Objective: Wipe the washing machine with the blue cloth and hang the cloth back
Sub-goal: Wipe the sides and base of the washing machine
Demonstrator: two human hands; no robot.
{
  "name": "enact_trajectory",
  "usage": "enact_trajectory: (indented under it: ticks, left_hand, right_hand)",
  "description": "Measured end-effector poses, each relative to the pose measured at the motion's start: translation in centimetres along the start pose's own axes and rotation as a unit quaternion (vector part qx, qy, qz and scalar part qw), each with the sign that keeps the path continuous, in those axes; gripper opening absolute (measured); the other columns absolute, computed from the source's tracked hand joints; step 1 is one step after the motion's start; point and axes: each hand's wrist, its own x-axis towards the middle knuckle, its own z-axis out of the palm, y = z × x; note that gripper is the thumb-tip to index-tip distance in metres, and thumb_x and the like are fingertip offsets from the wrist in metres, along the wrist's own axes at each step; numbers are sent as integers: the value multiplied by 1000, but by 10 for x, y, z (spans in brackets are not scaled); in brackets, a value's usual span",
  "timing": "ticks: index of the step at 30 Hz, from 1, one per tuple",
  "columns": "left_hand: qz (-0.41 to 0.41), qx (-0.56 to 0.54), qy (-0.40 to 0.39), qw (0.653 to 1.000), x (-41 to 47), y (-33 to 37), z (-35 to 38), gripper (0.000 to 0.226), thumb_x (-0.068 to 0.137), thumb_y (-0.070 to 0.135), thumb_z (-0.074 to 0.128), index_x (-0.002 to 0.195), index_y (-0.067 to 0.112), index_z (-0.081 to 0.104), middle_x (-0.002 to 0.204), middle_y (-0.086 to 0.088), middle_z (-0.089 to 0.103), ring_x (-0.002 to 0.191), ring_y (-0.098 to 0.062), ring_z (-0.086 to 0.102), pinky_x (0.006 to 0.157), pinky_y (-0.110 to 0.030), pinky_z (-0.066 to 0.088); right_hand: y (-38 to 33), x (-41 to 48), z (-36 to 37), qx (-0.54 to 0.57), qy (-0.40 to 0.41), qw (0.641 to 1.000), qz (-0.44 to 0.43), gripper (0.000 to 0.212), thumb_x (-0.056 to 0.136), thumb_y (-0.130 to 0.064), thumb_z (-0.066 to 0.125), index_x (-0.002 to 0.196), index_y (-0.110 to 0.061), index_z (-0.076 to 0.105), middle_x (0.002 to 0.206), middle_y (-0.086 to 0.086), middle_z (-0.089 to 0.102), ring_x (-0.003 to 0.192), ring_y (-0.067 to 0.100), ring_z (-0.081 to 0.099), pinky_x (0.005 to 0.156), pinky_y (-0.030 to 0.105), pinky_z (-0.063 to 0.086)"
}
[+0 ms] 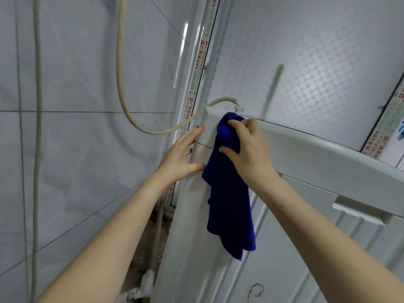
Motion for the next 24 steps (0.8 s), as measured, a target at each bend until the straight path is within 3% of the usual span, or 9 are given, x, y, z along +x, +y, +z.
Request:
enact_trajectory:
  ticks: [4, 7, 11, 16, 21, 24]
  left_hand:
    - [8, 10, -17, 1000, 1, -2, -6, 97, 66, 30, 80, 143, 62, 29, 140, 52, 21, 125, 25, 33, 93, 1, 37]
    - [4, 15, -31, 999, 2, -3, -8, 100, 70, 21, 82, 144, 60, 27, 138, 54, 20, 121, 27, 35, 93, 2, 37]
    - [-3, 30, -37, 999, 1, -1, -11, 105, 72, 15, 83, 143, 64, 23, 135, 58, 16, 115, 31, 35, 88, 5, 37]
    - [5, 29, -32, 999, 5, -7, -10, 108, 71, 10, 83, 140, 68, 24, 135, 58, 18, 113, 33, 36, 87, 4, 38]
    - [7, 6, -26, 1000, 8, -17, -8, 110, 73, -1, 81, 138, 69, 27, 142, 47, 23, 121, 17, 45, 98, -6, 41]
    - [8, -3, -25, 1000, 8, -16, -6, 110, 74, -2, 81, 139, 68, 27, 149, 27, 31, 130, -9, 47, 101, -17, 43]
  right_hand:
    - [0, -3, 2, -25, 7, 999, -21, 56, 84, -20, 73, 134, -14, 50, 126, 3, 43, 99, 16, 48, 78, 19, 33]
    - [2, -6, -4, -26, 0, 1000, -8, 56, 86, -23, 72, 136, -16, 49, 128, 2, 42, 100, 17, 48, 79, 22, 35]
    - [11, -28, -23, -39, 15, 999, 15, 57, 84, -21, 74, 135, -15, 51, 126, 4, 45, 98, 10, 42, 74, 13, 27]
    - [46, -82, -71, -74, 63, 994, 59, 61, 73, -12, 84, 129, -9, 59, 117, 13, 54, 94, 11, 46, 80, 10, 27]
    - [79, -138, -123, -95, 120, 977, 146, 61, 73, -15, 83, 130, -17, 59, 116, 4, 54, 95, -4, 38, 84, 24, 36]
    - [99, -173, -152, -118, 153, 961, 198, 61, 74, -9, 83, 130, -15, 59, 111, 2, 53, 93, -3, 39, 83, 7, 31]
